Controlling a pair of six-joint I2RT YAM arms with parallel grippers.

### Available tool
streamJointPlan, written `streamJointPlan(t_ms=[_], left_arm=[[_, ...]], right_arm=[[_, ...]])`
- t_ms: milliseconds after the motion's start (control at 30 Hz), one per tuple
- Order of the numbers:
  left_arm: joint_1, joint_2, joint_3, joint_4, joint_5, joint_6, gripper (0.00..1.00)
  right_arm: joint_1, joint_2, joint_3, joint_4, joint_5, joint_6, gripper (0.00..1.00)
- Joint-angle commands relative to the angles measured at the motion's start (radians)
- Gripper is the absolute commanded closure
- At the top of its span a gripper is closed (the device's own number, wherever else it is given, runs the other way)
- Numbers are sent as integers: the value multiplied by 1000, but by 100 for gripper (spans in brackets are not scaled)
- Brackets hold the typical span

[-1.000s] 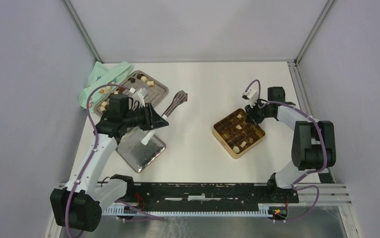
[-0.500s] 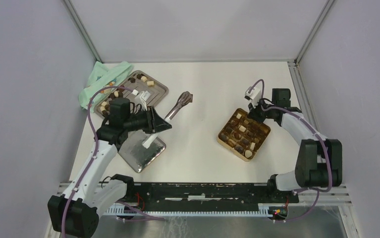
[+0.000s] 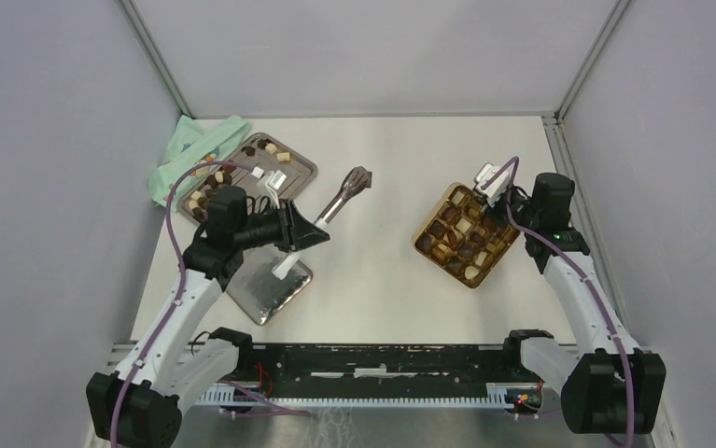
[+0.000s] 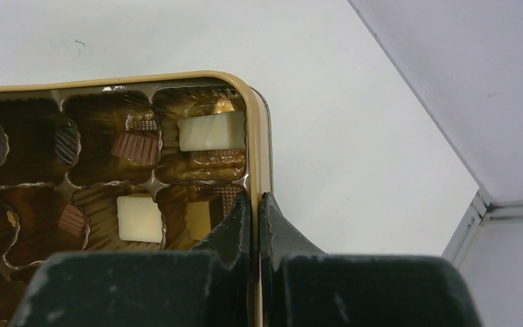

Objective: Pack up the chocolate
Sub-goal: Place the fake chocolate in the packing box.

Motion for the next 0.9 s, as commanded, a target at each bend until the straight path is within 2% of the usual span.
streamJointPlan(t_ms=[0, 67, 200, 333, 467, 700, 867], left_arm=[[-34, -32, 13, 103, 36, -53, 98], [-52, -39, 13, 120, 35, -66, 98], [-95, -55, -11, 188, 31, -116, 98], [-155, -63, -49, 255, 6, -173, 98], [-261, -39, -66, 300, -64, -204, 98], [-502, 135, 1, 359, -190, -177, 98], [-603, 266, 51, 361, -229, -155, 98]], right_arm=[[1, -31, -4, 103, 101, 82, 100], [1, -4, -3, 114, 108, 172, 100], [0, 107, -38, 164, 11, 420, 100], [1, 190, -87, 273, 0, 599, 100], [3, 240, -160, 405, 2, 796, 98], [3, 282, -215, 474, 46, 816, 81], [3, 307, -198, 454, 0, 785, 65]])
